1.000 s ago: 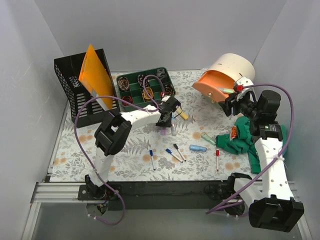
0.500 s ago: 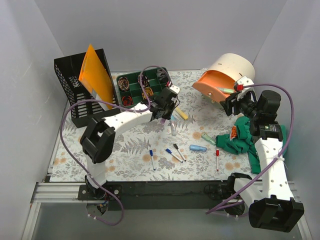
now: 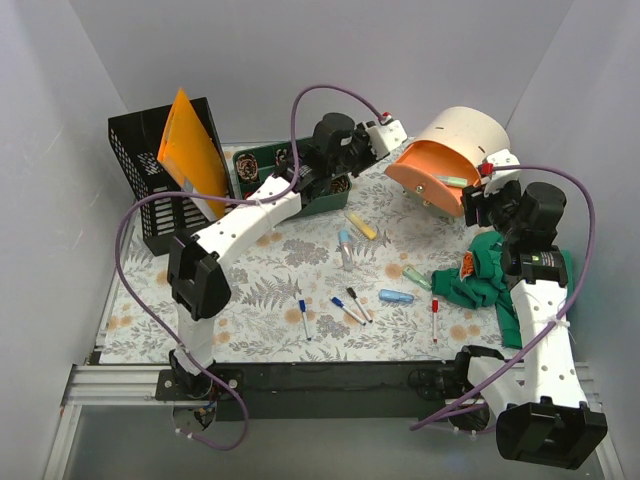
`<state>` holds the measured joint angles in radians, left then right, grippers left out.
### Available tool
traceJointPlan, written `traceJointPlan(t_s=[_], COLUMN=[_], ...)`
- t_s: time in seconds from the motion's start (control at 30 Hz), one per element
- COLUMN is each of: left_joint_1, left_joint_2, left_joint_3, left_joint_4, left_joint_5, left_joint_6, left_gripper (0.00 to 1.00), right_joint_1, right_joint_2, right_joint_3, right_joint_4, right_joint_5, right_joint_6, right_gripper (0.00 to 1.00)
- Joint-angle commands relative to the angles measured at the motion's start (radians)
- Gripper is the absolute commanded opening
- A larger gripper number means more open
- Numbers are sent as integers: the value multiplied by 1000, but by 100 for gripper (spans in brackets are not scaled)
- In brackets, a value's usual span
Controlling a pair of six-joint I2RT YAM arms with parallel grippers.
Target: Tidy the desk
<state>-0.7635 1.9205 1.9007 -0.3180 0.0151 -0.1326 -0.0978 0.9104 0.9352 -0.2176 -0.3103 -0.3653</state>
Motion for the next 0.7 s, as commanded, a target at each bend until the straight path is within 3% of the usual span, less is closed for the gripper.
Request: traceJointPlan(t_s=[0.0, 0.2, 0.5, 0.6, 0.67], left_joint_1=[9, 10, 10, 10, 9], left_joint_2=[80, 202, 308, 310, 311], left_joint_3=[133, 227, 301, 281, 270], left_joint_4=[89, 261, 457, 477, 499], left_joint_5=[245, 451, 597, 621, 629], left_joint_6=[286, 380, 252, 222, 205], left_gripper=[1, 5, 13, 21, 34], right_joint_1=[-8, -13, -13, -13, -13], right_joint_2=[-22, -19, -8, -5, -4], right_joint_3=[47, 37, 27, 25, 25], right_joint_4=[38, 47, 53, 53, 52], right_joint_5=[149, 186, 162, 155, 152], right_joint_6=[16, 19, 17, 17, 17], right_gripper=[66, 67, 66, 66, 66])
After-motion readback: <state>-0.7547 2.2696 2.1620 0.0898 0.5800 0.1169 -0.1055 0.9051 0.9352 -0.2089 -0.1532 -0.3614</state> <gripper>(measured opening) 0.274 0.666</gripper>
